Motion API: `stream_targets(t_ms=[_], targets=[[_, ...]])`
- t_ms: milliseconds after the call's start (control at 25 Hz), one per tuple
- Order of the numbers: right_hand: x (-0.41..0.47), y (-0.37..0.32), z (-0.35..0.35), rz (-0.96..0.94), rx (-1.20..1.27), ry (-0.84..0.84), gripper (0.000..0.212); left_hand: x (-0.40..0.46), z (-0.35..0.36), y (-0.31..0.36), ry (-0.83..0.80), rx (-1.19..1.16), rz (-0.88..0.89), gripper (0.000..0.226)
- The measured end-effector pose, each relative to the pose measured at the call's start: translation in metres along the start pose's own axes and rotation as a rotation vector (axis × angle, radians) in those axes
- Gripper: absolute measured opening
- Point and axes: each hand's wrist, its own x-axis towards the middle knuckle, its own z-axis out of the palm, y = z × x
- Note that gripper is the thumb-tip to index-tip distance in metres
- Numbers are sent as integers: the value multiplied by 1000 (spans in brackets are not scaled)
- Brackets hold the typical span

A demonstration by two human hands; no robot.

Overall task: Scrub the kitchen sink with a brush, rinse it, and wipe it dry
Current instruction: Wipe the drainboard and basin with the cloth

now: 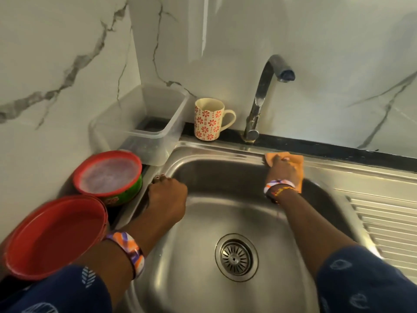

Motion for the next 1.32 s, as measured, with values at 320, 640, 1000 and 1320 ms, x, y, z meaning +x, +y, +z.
stream_targets(t_ms=[320,640,1000,1320], targets=[[-43,-139,16,-751,11,-185,47,4,0,0,1,62,39,36],[3,-15,-1,-571,-5,-70,43,0,-2,-2,3,55,29,37],[-17,24,-18,-119,193,61,22,-29,3,-8,-18,-72,-6,45],[-74,-118,-21,-620,558,-269,42,-96,0,-15,-49,-155,-51,42]])
